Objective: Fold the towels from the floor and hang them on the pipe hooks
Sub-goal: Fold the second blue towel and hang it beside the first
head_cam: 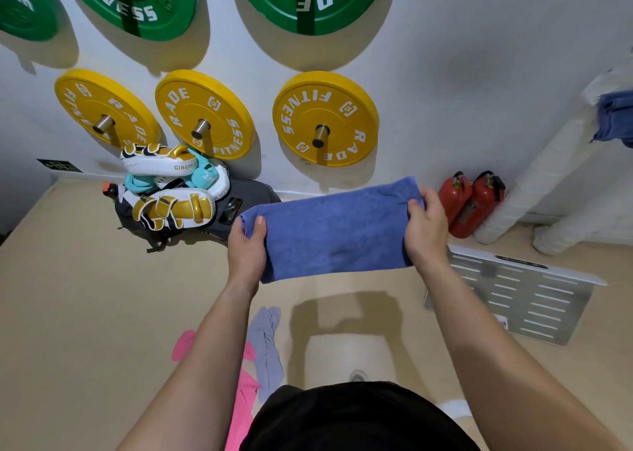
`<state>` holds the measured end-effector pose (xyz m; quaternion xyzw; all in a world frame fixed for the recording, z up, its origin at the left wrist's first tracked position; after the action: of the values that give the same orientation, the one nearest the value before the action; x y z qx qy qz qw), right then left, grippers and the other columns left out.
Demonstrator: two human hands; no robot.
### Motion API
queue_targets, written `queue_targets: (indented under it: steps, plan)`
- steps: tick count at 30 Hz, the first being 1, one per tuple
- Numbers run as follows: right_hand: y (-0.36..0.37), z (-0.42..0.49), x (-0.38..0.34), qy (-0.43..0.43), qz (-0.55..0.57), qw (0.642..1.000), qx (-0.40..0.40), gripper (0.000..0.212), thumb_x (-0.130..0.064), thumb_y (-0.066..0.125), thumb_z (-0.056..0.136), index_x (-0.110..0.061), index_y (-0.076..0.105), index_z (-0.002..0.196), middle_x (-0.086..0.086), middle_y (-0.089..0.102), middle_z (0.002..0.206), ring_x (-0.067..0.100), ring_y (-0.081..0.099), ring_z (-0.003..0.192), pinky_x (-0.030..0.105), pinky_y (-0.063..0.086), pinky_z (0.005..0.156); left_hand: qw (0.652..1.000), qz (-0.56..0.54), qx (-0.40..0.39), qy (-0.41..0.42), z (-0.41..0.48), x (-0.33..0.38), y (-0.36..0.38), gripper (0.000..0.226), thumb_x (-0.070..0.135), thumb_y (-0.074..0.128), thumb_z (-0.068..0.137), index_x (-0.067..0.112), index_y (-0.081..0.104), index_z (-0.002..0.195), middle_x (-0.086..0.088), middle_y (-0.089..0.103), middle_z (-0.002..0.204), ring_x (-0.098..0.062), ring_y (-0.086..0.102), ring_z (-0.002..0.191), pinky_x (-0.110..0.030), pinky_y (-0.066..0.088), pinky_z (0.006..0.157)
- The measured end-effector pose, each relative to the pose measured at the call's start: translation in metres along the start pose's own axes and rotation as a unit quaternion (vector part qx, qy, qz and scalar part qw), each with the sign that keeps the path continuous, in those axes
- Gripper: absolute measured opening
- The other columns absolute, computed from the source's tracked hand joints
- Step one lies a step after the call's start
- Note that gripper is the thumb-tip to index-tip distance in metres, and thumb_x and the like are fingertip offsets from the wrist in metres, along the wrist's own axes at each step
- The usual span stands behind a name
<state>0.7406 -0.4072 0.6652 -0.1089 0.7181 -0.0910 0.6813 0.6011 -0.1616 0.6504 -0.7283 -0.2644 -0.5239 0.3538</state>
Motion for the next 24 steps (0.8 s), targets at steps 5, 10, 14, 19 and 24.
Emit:
queue_targets:
  steps: [5,10,14,19,24]
  plan:
    - [0.004,-0.014,0.009,-0.023,-0.054,0.997,-0.044,0.026,-0.035,0.056,0.098,-0.011,0.056,0.085,-0.003,0.059,0.072,0.007,0.051,0.063,0.020,0.037,0.057,0.965,0.219,0.092,0.116,-0.010,0.004,0.008,0.015,0.037,0.046,0.102,0.022,0.050,0.102,0.000,0.062,0.091,-0.026,0.054,0.083,-0.034,0.038,0.070]
    - [0.000,-0.008,0.025,-0.017,-0.060,0.998,-0.007,0.026,-0.029,0.057,0.097,-0.013,0.055,0.076,-0.001,0.057,0.068,0.011,0.049,0.063,0.032,0.037,0.058,0.940,0.304,0.097,0.119,-0.006,-0.007,0.002,0.023,0.044,0.043,0.102,0.022,0.047,0.096,-0.004,0.060,0.084,-0.030,0.052,0.077,-0.036,0.038,0.065]
    - [0.004,-0.013,0.037,-0.002,-0.071,0.996,0.055,0.032,-0.034,0.049,0.101,-0.015,0.045,0.076,-0.001,0.051,0.069,0.018,0.046,0.064,0.035,0.035,0.057,0.959,0.261,0.096,0.050,-0.004,-0.019,0.006,0.040,0.051,0.044,0.100,0.013,0.050,0.088,-0.007,0.062,0.084,-0.031,0.055,0.081,-0.035,0.038,0.068]
    - [0.006,-0.019,0.042,0.010,-0.101,0.991,0.092,0.031,-0.036,0.047,0.102,-0.018,0.045,0.078,0.001,0.053,0.088,0.020,0.048,0.076,0.032,0.032,0.066,0.973,0.205,0.104,0.008,-0.007,-0.022,0.012,0.047,0.051,0.039,0.102,0.010,0.052,0.082,-0.002,0.059,0.081,-0.027,0.057,0.081,-0.036,0.039,0.067]
    - [0.020,-0.030,0.038,0.019,-0.095,0.994,0.048,0.028,-0.030,0.046,0.103,-0.016,0.049,0.078,0.003,0.054,0.085,0.018,0.049,0.075,0.030,0.031,0.062,0.983,0.161,0.068,0.053,-0.023,-0.015,0.032,0.041,0.044,0.041,0.103,0.009,0.048,0.082,-0.005,0.060,0.079,-0.024,0.055,0.077,-0.037,0.039,0.063]
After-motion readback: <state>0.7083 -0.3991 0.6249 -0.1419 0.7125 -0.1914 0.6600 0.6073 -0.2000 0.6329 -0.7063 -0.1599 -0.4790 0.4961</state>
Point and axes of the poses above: each hand's wrist, its own z-axis towards the middle knuckle, its own y-axis out of the palm, x = y × z, the point moved 1 cm from there along z, towards the middle knuckle
